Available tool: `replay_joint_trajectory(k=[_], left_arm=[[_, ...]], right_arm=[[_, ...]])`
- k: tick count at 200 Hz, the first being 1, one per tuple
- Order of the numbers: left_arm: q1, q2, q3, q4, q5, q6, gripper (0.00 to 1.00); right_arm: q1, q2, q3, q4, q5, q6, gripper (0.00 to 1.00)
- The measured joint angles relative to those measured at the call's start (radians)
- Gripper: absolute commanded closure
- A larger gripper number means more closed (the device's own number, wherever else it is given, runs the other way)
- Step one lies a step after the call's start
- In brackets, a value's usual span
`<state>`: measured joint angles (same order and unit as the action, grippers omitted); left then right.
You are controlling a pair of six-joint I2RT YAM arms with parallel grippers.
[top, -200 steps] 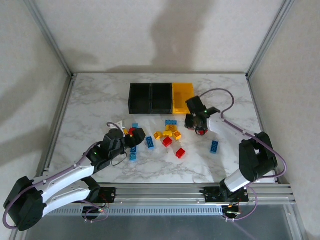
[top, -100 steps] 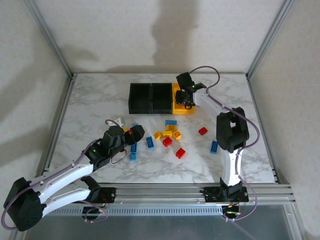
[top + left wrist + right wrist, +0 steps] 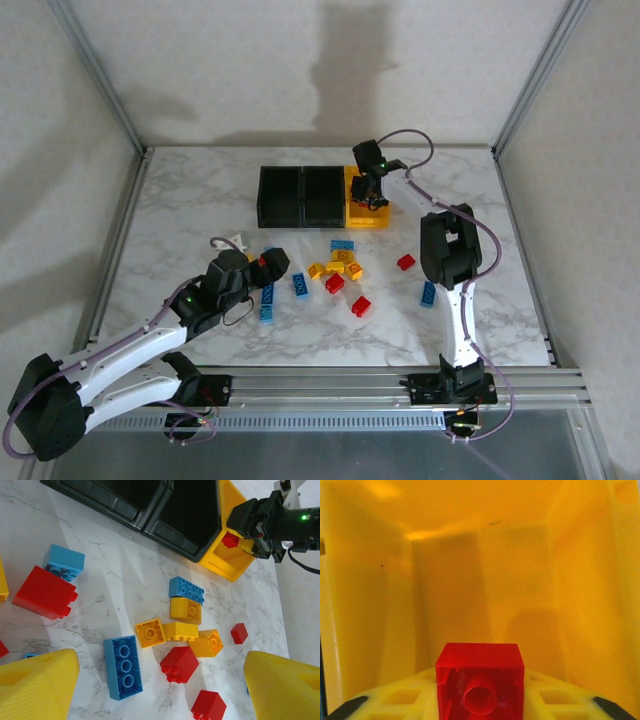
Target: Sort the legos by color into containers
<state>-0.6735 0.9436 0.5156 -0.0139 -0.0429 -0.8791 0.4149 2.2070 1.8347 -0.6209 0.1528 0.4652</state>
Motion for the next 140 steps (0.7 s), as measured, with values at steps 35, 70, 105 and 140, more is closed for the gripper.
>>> replay_joint_trajectory(k=[35,70,105,140], left_arm=[[0.000,0.000,0.001,-0.018,-0.027,-0.009,0.14],[0.000,-0.012,0.001,-0.039,-0.048,-0.020,0.14],[0.000,-0.033,0.001,-0.063,-0.078,-0.035,0.14],[0.000,-0.039,0.019,-0.132,-0.116,-0.042,0.13]], right_arm=[[0.000,0.000,0.002,-0.001,0.000,-0.002,0.54],[0.000,-0.006,0.000,-0.001,0.001,-0.001,0.50],[0.009,-0.127,-0.096,0.016,0.004,0.001,0.42],[0.043,-0.352,-0.264,0.074,0.011,0.002,0.36]])
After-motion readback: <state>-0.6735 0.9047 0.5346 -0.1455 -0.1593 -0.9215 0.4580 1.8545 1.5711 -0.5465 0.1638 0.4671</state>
